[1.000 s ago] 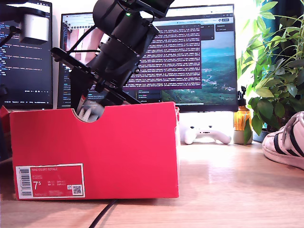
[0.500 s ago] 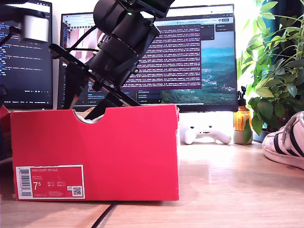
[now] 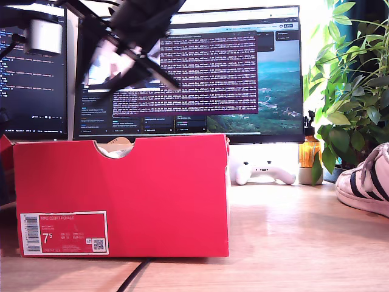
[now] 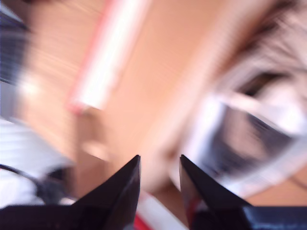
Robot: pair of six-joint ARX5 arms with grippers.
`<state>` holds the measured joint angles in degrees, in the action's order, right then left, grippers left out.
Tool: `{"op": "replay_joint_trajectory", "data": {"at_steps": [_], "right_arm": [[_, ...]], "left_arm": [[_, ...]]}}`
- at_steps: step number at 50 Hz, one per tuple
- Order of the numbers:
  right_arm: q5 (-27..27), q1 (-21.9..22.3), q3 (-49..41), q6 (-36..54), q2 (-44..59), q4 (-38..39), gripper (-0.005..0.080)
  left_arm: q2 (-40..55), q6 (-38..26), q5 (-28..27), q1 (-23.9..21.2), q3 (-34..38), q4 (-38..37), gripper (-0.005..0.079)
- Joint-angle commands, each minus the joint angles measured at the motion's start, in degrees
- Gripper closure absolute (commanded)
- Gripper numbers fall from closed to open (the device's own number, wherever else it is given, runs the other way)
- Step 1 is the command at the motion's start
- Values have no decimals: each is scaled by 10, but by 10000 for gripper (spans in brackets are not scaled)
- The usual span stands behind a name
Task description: Pack the white shoes by picking the first shoe and placing it inside the red shoebox, left side, then picking and rotating the second shoe and placing it in the shoebox
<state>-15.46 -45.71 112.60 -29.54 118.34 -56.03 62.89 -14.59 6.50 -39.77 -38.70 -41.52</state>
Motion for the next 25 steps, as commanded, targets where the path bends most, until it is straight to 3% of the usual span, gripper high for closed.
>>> {"op": "replay_joint_trajectory", "data": {"at_steps": [1, 14, 25], "right_arm": [[11, 12, -7, 17, -1, -17, 519], [69, 57, -7, 23, -34, -60, 519], [130, 103, -7, -80, -67, -113, 519]], "left_arm": [[6, -4, 0, -3, 3, 4, 761], [6, -4, 0, -3, 3, 4, 761], [6, -4, 0, -3, 3, 8, 761]]}}
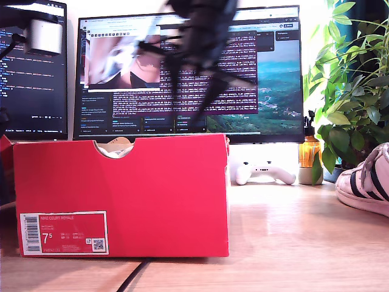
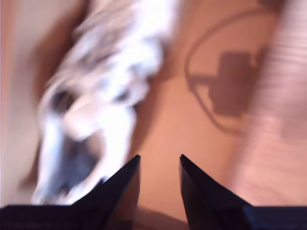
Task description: Pack the white shoes by picking the first shoe and placing it inside the red shoebox, left side, then picking and rotating the second shoe and placing it in the shoebox
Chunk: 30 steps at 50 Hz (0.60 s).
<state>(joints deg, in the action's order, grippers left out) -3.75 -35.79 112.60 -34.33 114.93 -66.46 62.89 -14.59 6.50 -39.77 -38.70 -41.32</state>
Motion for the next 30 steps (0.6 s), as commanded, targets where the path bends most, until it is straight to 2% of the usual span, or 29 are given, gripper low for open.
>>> {"op": "replay_joint_trajectory", "data": {"at_steps": [1, 14, 24, 30], "right_arm": [[17, 8, -7, -40, -37, -17, 519], [63, 52, -7, -136, -69, -109, 520], [63, 62, -7, -141, -93, -112, 515], [74, 62, -7, -137, -110, -112, 461]], "left_arm": [[6, -4, 0, -3, 3, 7, 761], [6, -4, 0, -3, 3, 7, 761], [6, -4, 0, -3, 3, 8, 761], [6, -4, 0, -3, 3, 8, 761]]}}
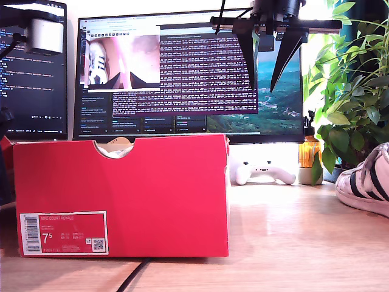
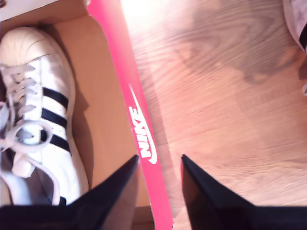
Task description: Pack the white shoes by picking the first shoe and placing it inside the red shoebox, left side, then picking and rotating the second shoe and placing it in the shoebox
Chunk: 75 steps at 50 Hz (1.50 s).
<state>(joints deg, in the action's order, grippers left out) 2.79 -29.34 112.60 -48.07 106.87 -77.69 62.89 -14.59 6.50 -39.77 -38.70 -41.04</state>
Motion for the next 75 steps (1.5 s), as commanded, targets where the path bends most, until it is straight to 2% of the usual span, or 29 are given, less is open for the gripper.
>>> {"op": "replay_joint_trajectory", "data": {"at_steps": [1, 11, 15, 26, 33, 42, 50, 60, 75], "right_arm": [[11, -3, -7, 1, -33, 0, 460], [44, -6, -7, 0, -68, -2, 441], [87, -6, -7, -3, -81, -4, 440], [108, -6, -7, -56, -106, -5, 442], [142, -4, -9, -107, -106, -6, 440], [131, 28, -17, -190, -106, -6, 390], [108, 57, -36, -243, -106, -7, 256], [54, 75, -128, -297, -110, -7, 252], [46, 77, -266, -364, -165, -7, 255]], "left_arm": [[6, -4, 0, -3, 3, 5, 761], [6, -4, 0, -3, 3, 5, 761], [6, -4, 0, -3, 3, 5, 761], [6, -4, 0, -3, 3, 5, 761], [6, -4, 0, -3, 3, 5, 761], [6, -4, 0, -3, 3, 5, 761], [6, -4, -1, -3, 3, 5, 761], [6, -4, 0, -3, 3, 5, 761], [6, -4, 0, -3, 3, 5, 761]]}}
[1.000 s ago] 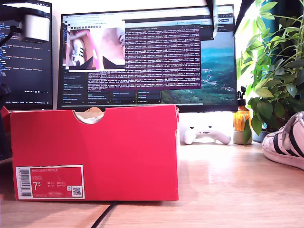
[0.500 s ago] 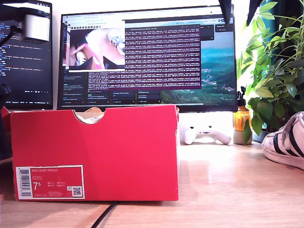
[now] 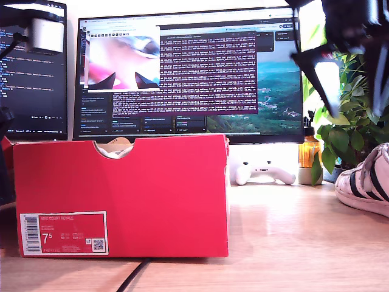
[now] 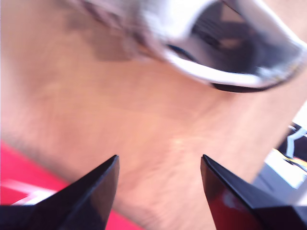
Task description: Pack the white shoes by picking the first shoe and placing it inside the red shoebox, left side, then picking and rotating the second shoe and placing it in the shoebox
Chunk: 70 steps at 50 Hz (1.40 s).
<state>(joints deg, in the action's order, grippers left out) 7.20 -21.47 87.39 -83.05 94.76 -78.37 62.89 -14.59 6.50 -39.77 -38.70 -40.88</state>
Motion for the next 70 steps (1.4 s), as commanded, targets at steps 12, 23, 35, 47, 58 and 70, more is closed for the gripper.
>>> {"op": "replay_joint_trajectory", "data": {"at_steps": [12, 23, 35, 47, 58, 70], "right_arm": [[9, 19, -75, -37, -132, -1, 255], [8, 34, -125, -52, -185, -1, 255], [3, 44, -201, -89, -231, -1, 255], [8, 69, -224, -93, -249, 1, 280], [7, 97, -228, -85, -249, 15, 295], [1, 130, -228, -70, -248, 36, 295]], "left_arm": [[6, -4, 0, -3, 3, 3, 761], [6, -4, -1, -3, 3, 3, 761], [6, -4, -1, -3, 3, 3, 761], [6, -4, -1, -3, 3, 3, 761], [6, -4, 0, -3, 3, 3, 761], [6, -4, -1, -3, 3, 3, 761]]}}
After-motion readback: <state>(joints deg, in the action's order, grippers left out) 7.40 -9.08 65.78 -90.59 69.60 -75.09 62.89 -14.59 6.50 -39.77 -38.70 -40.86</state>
